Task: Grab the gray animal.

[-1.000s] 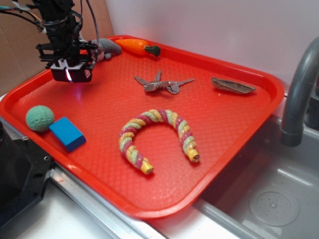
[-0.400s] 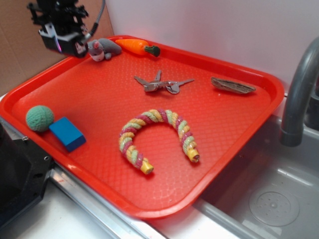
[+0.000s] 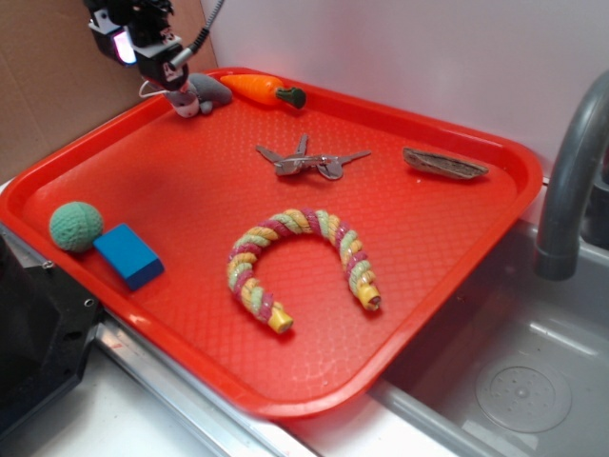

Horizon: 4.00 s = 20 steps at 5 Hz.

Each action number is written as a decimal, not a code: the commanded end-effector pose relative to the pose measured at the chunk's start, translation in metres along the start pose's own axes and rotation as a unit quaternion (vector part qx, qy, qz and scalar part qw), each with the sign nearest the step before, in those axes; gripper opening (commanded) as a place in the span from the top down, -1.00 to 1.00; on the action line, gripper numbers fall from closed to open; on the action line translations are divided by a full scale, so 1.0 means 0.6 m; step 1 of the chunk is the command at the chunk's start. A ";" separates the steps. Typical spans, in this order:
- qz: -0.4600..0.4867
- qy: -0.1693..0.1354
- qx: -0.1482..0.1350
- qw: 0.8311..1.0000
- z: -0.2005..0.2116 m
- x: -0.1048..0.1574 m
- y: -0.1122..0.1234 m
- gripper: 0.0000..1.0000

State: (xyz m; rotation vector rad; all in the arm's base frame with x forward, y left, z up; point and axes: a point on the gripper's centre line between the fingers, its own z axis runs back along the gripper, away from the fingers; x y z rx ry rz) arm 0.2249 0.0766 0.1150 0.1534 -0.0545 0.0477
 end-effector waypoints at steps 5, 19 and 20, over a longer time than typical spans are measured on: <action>0.274 -0.095 0.076 0.954 -0.049 0.015 0.081 -1.00; -0.039 -0.124 -0.092 0.987 0.185 -0.029 -0.053 1.00; -0.048 -0.109 -0.096 0.988 0.179 -0.039 -0.044 1.00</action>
